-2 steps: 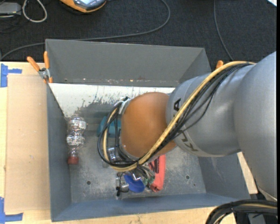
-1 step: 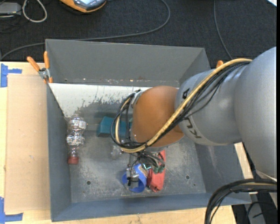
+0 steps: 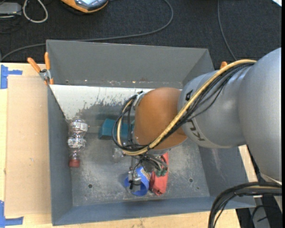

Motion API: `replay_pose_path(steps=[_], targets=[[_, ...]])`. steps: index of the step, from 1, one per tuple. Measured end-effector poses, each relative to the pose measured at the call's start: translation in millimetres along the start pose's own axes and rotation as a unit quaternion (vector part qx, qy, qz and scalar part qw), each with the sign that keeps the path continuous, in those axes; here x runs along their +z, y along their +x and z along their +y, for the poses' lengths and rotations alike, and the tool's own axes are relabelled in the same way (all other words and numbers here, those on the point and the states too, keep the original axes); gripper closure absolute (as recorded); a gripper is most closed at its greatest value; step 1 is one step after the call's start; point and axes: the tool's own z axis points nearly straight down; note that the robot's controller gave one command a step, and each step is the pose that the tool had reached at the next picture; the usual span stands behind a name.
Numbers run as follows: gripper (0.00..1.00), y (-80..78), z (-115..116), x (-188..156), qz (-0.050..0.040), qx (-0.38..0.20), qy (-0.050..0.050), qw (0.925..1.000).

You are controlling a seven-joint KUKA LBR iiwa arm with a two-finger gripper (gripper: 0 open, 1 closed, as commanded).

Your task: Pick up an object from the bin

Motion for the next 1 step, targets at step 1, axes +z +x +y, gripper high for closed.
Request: replay_pose_path(steps=[1], targets=[[0.0,1.2,-57.9,37.2,0.0027,0.018,0.001,0.9998]])
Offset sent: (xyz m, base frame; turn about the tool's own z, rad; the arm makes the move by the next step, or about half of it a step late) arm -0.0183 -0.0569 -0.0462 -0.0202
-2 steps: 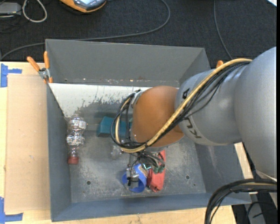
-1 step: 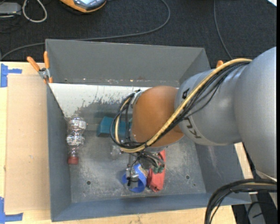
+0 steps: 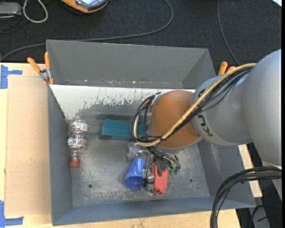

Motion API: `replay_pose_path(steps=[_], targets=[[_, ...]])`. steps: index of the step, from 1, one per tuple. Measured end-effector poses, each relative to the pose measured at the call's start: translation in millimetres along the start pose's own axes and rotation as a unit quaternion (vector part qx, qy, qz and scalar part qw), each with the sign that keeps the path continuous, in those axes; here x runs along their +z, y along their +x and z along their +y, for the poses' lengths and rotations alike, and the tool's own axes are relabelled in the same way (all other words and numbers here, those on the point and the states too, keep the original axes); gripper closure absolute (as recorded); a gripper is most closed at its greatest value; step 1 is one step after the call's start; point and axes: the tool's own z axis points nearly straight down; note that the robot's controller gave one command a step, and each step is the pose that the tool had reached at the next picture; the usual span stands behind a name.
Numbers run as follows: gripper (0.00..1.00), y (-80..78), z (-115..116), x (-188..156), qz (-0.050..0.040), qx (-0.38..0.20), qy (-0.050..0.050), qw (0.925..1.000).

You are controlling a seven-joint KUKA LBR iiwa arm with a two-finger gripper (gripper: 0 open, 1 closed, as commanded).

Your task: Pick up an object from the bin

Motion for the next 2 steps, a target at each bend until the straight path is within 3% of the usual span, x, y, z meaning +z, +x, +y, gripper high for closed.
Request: replay_pose_path(steps=[1,2], targets=[[1.0,33.6,8.0,9.7,-0.0035,-0.025,-0.003,0.9997],[1.0,33.6,7.9,9.7,-0.0035,-0.025,-0.003,0.9997]])
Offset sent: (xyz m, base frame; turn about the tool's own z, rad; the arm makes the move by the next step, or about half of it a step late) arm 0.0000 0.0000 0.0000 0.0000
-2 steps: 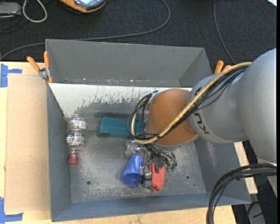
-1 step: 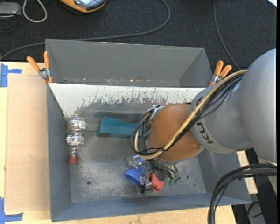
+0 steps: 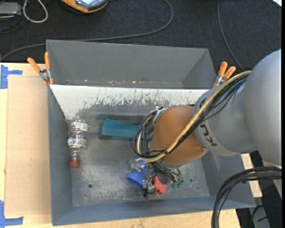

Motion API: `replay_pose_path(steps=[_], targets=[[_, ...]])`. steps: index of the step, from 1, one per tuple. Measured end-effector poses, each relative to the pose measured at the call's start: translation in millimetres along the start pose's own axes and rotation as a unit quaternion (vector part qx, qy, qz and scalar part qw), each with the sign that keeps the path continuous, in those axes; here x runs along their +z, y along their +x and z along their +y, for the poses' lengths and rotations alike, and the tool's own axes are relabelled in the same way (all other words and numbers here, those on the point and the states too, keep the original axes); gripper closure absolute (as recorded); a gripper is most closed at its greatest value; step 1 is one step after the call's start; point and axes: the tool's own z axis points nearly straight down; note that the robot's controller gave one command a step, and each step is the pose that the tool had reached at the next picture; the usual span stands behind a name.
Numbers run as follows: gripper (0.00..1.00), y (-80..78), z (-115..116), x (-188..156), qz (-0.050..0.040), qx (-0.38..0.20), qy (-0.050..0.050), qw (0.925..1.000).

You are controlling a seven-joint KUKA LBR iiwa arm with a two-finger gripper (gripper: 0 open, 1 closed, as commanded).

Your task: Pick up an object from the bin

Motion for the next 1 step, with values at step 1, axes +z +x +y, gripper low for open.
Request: replay_pose_path(steps=[1], targets=[[1.0,0.3,-8.1,-0.1,0.0002,-0.007,-0.001,1.0]])
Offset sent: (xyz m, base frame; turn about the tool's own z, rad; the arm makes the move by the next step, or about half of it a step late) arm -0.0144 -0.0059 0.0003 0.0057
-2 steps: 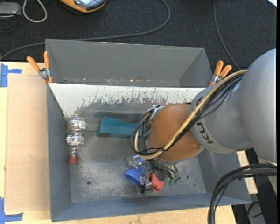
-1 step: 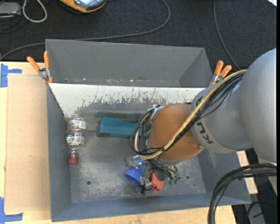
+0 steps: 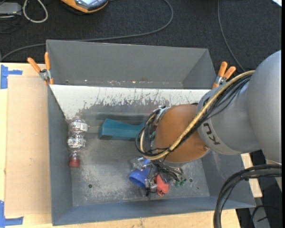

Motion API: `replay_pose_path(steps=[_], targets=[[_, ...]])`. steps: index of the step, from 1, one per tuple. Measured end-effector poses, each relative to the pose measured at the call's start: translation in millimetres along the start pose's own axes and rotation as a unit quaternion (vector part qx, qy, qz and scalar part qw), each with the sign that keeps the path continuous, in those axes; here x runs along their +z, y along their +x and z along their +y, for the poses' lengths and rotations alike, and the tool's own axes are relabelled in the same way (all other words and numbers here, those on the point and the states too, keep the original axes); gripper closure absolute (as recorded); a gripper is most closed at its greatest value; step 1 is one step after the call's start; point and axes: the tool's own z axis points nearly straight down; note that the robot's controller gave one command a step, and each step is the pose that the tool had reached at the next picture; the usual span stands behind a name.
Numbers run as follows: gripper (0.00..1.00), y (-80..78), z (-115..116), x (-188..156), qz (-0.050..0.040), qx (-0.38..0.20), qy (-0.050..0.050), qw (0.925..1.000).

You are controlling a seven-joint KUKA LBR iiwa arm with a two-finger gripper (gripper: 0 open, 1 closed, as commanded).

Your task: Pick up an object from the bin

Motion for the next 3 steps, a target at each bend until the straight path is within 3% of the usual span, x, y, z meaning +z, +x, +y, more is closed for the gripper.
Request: replay_pose_path(steps=[1,2,3], targets=[[1.0,15.0,7,0,-0.0005,0.01,0.0,0.9999],[1.0,-0.7,4,-3,-0.0001,0.008,0.0,1.0],[1.0,14.9,8,0,0.0007,0.014,0.0,0.9999]])
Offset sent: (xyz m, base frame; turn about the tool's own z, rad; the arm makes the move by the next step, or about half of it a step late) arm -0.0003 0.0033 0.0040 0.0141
